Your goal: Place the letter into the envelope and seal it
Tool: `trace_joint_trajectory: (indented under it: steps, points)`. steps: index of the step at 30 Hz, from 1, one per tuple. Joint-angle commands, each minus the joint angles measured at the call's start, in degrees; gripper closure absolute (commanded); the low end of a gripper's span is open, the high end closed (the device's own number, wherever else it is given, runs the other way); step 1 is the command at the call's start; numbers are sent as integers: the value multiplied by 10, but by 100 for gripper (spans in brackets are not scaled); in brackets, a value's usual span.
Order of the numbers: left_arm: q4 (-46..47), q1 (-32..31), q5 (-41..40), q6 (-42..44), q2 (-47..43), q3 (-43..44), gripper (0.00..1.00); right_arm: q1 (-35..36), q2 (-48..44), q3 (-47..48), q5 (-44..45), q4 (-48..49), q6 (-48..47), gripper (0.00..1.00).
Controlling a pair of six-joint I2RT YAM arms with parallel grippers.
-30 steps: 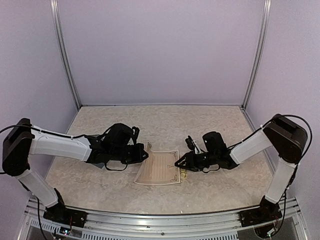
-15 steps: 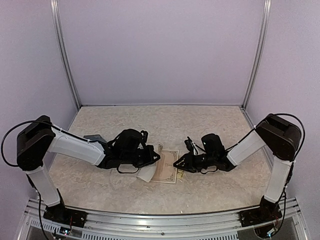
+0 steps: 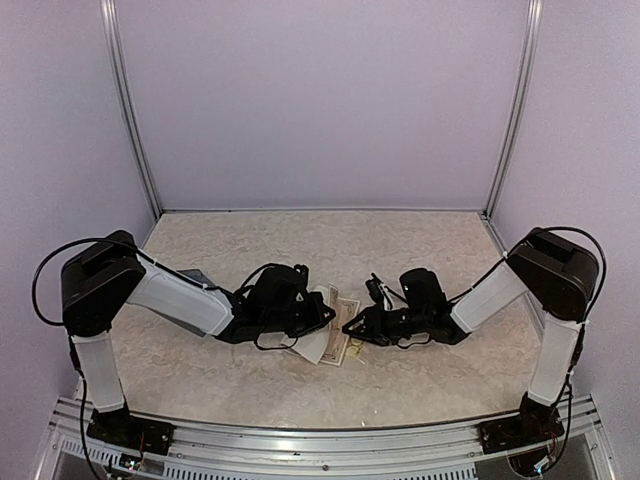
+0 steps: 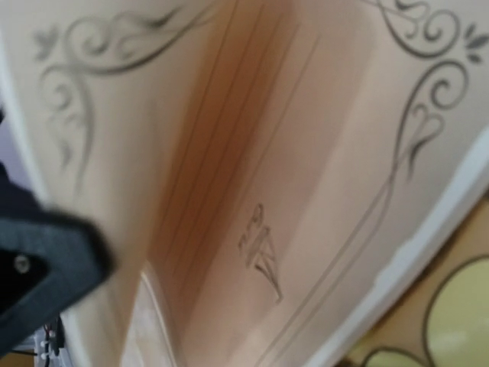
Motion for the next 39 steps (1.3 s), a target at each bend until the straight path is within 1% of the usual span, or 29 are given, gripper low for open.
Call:
trace_joint_trajectory:
  steps: [1,7,10,14,20,22,25,27,29,32,35,39]
  points:
    - [28,-5,-25,-9,30,23,100,7,11,12,5,17,3,62]
    - [35,-5,-36,-9,41,28,100,9,13,13,6,19,3,63]
    - [49,-5,-24,-14,46,28,100,10,14,12,8,19,-2,59]
    - [68,-4,-9,-28,58,32,100,12,14,14,15,13,-14,58]
    - [72,-3,2,-33,66,38,100,13,14,-1,7,56,-32,58]
    - [71,0,2,-32,65,36,100,13,14,-3,11,56,-33,59]
    - [69,5,16,-27,67,29,100,14,0,-7,29,36,-42,58]
    - [56,8,10,-18,60,23,100,14,-27,-14,48,10,-55,57]
    - [44,12,9,-7,53,18,100,13,-62,-11,76,-34,-74,54]
    - [27,19,17,10,46,19,100,6,-88,8,106,-112,-102,51]
    - [11,24,34,26,51,25,100,-10,-92,25,105,-148,-116,45]
    - [7,29,52,36,61,25,100,-25,-66,75,90,-198,-147,42]
